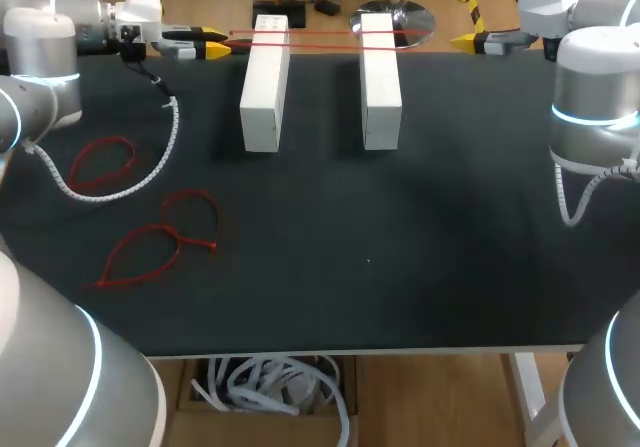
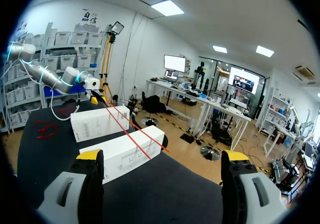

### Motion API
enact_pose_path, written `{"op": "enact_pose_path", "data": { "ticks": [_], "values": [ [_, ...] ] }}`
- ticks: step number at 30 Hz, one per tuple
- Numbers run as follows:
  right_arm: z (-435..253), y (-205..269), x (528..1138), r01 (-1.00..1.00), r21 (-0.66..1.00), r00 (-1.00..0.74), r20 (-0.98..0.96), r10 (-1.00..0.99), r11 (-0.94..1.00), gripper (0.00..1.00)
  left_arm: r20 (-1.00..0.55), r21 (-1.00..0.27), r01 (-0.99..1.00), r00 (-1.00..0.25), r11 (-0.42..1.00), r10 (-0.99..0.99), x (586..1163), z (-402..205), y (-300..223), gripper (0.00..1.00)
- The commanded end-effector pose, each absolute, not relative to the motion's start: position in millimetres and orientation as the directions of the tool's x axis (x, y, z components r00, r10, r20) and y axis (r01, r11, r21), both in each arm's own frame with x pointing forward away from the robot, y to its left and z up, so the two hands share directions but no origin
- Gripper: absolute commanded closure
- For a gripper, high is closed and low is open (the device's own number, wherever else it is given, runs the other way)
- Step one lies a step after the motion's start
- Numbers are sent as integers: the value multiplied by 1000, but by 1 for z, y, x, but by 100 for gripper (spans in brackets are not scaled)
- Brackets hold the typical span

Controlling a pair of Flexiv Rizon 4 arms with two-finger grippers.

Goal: Grab the tape and strap the tape.

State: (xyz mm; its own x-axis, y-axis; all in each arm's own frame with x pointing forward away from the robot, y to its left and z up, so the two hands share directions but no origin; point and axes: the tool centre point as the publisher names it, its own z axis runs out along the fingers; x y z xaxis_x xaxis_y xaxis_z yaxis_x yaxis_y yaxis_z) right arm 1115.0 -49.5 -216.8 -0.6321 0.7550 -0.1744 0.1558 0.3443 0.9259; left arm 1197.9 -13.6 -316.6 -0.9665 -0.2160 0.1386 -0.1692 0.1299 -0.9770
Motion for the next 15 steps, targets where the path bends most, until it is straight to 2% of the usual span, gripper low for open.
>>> {"op": "enact_pose_path", "data": {
  "ticks": [1, 5, 6, 15],
  "values": [
    [-217, -50, 1115, 156, 926, -632, -174, 755, 344, 0, 142, -978, -168, -971, 126, -194, 1204, -319, -13, 70],
    [-217, -50, 1115, 156, 926, -632, -174, 755, 344, 0, 137, -979, -163, -971, 125, -193, 1204, -318, -13, 75],
    [-217, -50, 1115, 156, 926, -632, -174, 755, 344, 0, 137, -979, -163, -972, 125, -192, 1204, -318, -13, 85],
    [-217, -50, 1115, 156, 926, -632, -174, 755, 344, 0, 140, -977, -167, -970, 128, -197, 1203, -321, -11, 76]
  ]
}}
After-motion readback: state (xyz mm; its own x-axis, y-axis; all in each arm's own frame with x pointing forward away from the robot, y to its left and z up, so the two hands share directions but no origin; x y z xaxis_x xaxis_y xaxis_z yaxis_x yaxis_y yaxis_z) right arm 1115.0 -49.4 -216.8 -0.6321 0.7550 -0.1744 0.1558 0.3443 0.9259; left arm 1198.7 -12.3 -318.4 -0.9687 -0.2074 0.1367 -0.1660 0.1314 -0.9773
